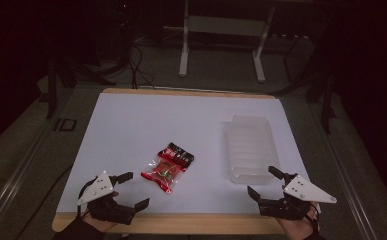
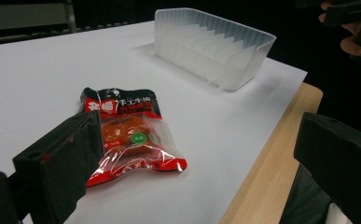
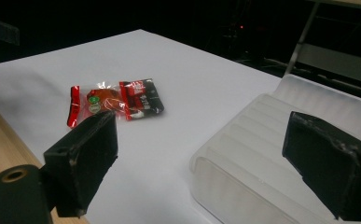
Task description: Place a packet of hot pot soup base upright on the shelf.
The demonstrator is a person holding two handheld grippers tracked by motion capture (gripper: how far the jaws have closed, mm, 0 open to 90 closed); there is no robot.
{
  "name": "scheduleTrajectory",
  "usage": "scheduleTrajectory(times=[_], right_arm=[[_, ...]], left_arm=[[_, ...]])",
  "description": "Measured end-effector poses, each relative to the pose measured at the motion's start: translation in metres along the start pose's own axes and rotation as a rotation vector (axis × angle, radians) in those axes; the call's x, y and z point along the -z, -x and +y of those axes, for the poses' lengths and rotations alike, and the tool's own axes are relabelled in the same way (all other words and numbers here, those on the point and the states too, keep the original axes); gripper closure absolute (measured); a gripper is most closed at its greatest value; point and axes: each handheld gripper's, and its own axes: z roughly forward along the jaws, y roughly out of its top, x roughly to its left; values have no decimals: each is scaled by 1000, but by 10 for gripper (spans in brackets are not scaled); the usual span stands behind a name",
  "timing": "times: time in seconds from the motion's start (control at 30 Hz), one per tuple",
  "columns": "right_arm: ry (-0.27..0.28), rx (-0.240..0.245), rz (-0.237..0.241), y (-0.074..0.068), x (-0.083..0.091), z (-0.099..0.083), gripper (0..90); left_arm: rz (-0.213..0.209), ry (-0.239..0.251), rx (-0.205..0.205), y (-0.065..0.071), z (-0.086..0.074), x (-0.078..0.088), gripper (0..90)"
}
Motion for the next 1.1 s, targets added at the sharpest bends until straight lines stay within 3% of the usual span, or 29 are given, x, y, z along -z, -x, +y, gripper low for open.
scheduleTrajectory(times=[0.2,0.43,0.6,0.8,0.9,1.1], right_arm=[[-3,-6,7,0,-1,0,103],[3,3,12,-1,0,1,103],[10,-18,20,0,0,1,103],[12,-26,36,-1,-1,2,103],[22,-36,40,-2,-1,2,105],[13,-24,48,-4,-2,2,105]], left_arm=[[-20,-37,-6,1,0,-1,18],[-18,-87,-47,6,2,-5,18],[-53,-137,-66,9,6,-11,18],[-106,-140,-78,15,17,-20,18],[-134,-141,-51,16,24,-24,20],[-135,-138,-60,12,35,-33,30]])
